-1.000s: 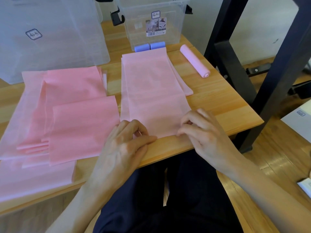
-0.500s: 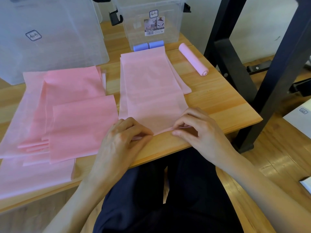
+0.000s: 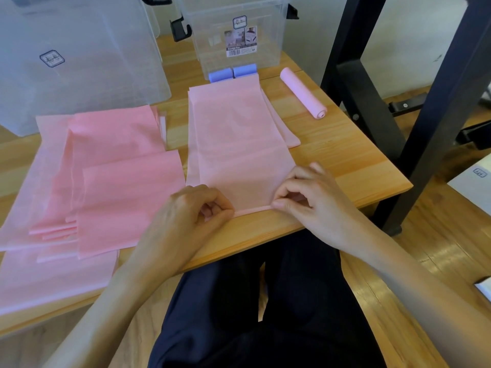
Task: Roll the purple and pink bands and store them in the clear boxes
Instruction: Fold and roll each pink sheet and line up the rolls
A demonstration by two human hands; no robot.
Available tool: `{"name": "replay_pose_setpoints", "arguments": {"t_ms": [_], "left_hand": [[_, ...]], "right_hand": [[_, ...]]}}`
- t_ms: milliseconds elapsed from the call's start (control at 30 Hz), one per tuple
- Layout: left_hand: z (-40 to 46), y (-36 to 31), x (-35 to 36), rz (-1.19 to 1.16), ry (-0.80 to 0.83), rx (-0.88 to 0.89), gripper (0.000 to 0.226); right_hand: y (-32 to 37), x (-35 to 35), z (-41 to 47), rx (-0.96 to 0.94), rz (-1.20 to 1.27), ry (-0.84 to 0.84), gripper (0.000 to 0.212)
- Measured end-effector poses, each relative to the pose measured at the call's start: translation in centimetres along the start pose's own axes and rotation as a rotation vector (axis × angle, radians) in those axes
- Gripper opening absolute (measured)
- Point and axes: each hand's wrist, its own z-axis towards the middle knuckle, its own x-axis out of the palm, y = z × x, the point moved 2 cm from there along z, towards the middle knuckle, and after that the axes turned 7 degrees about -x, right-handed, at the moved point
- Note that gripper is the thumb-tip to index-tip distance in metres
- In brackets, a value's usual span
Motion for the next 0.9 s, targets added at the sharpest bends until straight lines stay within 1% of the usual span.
{"name": "replay_pose_setpoints", "arguments": {"t_ms": [67, 133, 233, 333, 467, 567, 633, 767, 900], "left_hand": [[0.1, -0.2, -0.1, 0.017, 0.008, -0.031, 0.009], [0.2, -0.4, 0.0, 0.035, -0.005, -0.036, 0.010], [0.1, -0.4, 0.0, 0.064, -0.055, 0.028, 0.010], [-0.1, -0.2, 0.2, 0.142, -0.143, 0.182, 0.006], [-0.5, 0.1, 0.9, 0.306, -0.237, 0.337, 0.019], [-0.9, 0.3, 1.1, 0.352, -0.262, 0.393, 0.022], [-1.3, 0.5, 1.1, 0.311, -0.262, 0.366, 0.020], [-1.5, 0.8, 1.0, 0.119, -0.223, 0.216, 0.007], [-0.9, 0.6, 0.9, 0.084, -0.189, 0.128, 0.009]], "right_hand": [[0.5, -0.1, 0.4, 0.057, -0.060, 0.026, 0.016], [0.9, 0.0, 0.8, 0.071, -0.187, 0.024, 0.014], [0.9, 0.1, 0.9, 0.064, -0.265, -0.056, 0.016], [0.7, 0.1, 0.6, -0.044, -0.231, -0.168, 0.018], [0.2, 0.9, -0.4, -0.228, -0.227, -0.189, 0.013], [-0.6, 1.0, -0.9, -0.261, -0.196, -0.193, 0.015], [-1.0, 1.0, -1.1, -0.249, -0.126, -0.162, 0.021], [-1.4, 0.7, -1.0, -0.180, 0.005, -0.154, 0.024], [-1.0, 0.6, -0.4, -0.169, -0.025, -0.110, 0.024]]}}
